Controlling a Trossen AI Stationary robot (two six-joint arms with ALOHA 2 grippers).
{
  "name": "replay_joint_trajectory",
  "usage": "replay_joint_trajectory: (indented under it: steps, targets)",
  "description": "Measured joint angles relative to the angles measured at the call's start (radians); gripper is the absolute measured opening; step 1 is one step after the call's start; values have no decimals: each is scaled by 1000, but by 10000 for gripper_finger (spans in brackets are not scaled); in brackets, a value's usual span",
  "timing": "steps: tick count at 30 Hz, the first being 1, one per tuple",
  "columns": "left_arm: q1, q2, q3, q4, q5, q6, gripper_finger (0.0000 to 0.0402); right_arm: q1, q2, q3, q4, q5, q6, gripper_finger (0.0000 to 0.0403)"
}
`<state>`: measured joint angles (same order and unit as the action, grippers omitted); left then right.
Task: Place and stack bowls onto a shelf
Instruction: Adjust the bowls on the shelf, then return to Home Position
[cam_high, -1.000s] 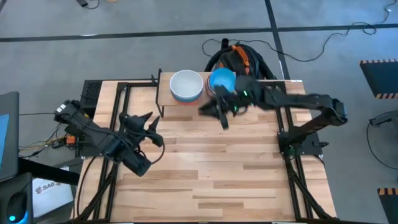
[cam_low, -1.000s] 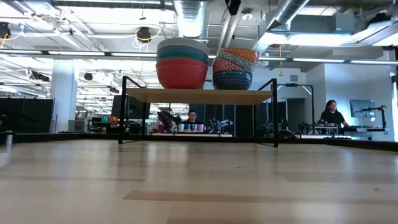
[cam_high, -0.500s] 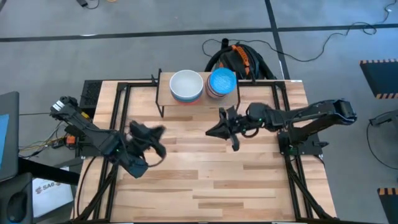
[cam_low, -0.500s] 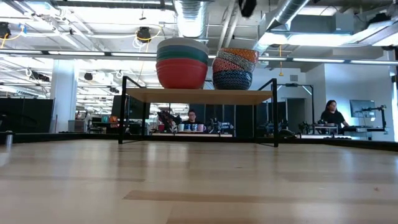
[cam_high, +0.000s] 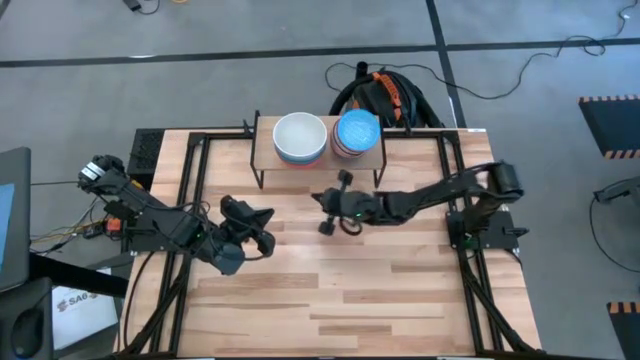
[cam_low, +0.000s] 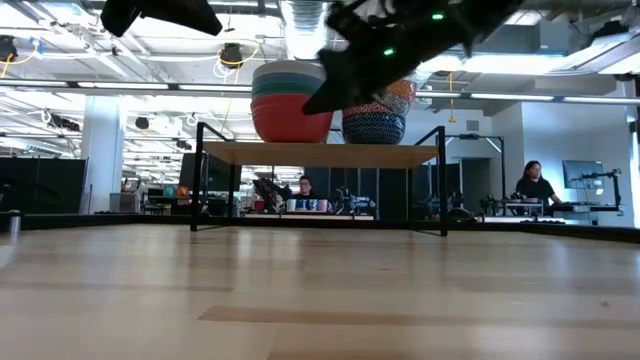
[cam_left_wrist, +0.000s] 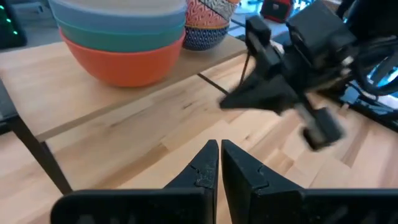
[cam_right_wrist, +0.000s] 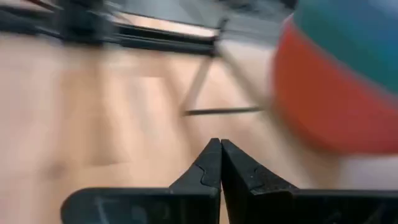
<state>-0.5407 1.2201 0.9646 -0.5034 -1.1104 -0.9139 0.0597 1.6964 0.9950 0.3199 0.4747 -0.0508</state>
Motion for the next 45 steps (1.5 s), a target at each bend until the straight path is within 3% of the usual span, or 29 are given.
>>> replay_joint_trajectory:
  steps: [4, 7, 16, 38, 45]
  targets:
    - [0, 0, 0, -2, 17, -7, 4, 13, 104, 99, 10, 246, -228, 23]
    - [0, 0, 0, -4, 25, -12, 4, 6, 152, 163, 6, 313, -325, 28]
    - [0, 0, 0, -4, 19, -14, 4, -64, 152, 188, 6, 309, -369, 24]
    - [19, 0, 0, -25, 7, -14, 4, -195, 149, 188, 88, 60, -459, 32]
    - [22, -5, 0, -27, 7, -15, 4, -178, 144, 188, 78, 55, -461, 32]
